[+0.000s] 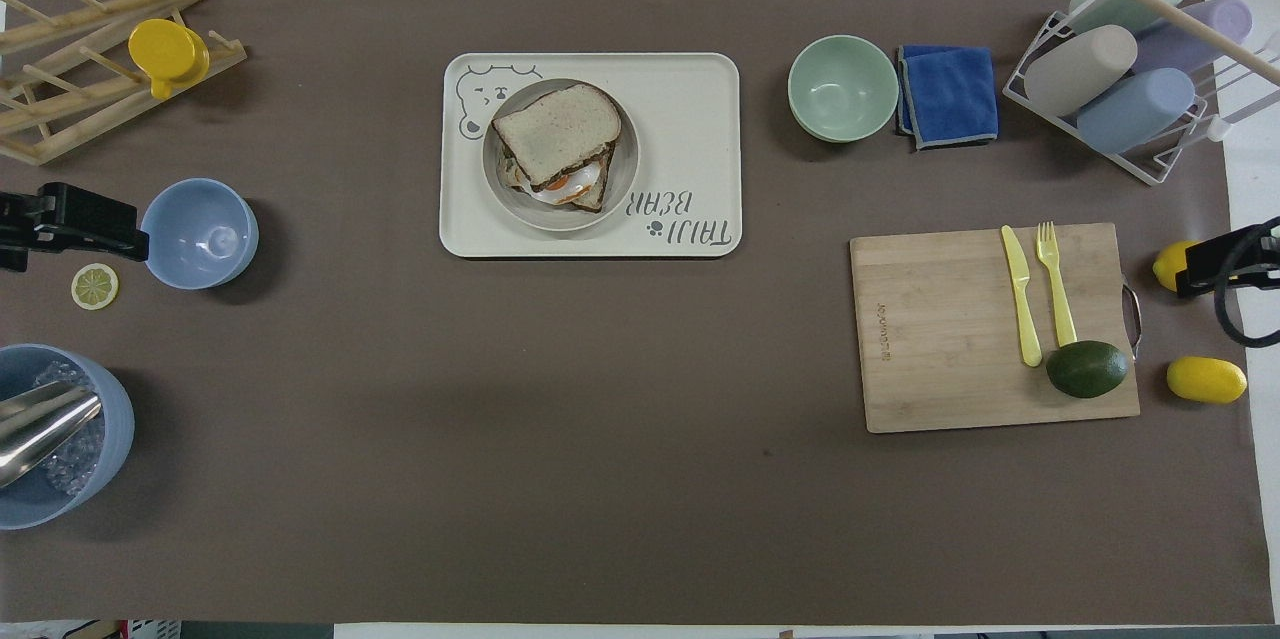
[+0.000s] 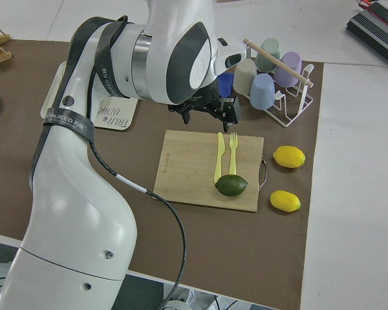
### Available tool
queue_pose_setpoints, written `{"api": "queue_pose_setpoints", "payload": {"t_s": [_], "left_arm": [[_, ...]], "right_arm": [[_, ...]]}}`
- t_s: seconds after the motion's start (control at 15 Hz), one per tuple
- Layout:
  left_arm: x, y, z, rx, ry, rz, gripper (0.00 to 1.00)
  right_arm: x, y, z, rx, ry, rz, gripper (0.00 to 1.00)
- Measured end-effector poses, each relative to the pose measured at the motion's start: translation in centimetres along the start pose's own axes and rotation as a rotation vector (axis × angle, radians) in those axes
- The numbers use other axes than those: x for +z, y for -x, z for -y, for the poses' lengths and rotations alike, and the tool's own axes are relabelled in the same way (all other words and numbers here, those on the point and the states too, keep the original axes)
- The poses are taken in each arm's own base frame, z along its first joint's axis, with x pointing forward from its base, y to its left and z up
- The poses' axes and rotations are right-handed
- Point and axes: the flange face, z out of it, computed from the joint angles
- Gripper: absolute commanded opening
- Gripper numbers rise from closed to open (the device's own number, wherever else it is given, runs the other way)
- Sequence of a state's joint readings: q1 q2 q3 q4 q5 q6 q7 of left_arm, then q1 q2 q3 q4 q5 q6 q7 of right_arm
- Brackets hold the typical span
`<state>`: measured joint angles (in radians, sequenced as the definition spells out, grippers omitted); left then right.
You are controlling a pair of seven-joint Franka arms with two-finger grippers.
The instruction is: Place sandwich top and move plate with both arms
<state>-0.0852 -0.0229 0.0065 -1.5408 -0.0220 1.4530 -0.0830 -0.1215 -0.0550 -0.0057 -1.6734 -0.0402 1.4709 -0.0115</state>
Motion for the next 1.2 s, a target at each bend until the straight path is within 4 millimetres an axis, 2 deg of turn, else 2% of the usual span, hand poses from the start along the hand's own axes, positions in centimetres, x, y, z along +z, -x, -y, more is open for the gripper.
{"api": "queue_pose_setpoints", "payload": {"t_s": [0.73, 1.0, 1.2], "left_arm": [[0.0, 0.0, 0.1, -0.001, 0.0, 0.0, 1.0], [0.0, 0.0, 0.1, -0.001, 0.0, 0.0, 1.0], [0.0, 0.0, 0.1, -0.001, 0.0, -0.001, 1.0]], "right_arm": [[0.3, 0.4, 0.6, -0.011, 0.002, 0.034, 1.0], [-1.0, -1.0, 0.7, -0.013, 0.003, -0.098, 1.0], [-1.4, -1.3, 0.7, -0.013, 0.003, -0.131, 1.0]]}}
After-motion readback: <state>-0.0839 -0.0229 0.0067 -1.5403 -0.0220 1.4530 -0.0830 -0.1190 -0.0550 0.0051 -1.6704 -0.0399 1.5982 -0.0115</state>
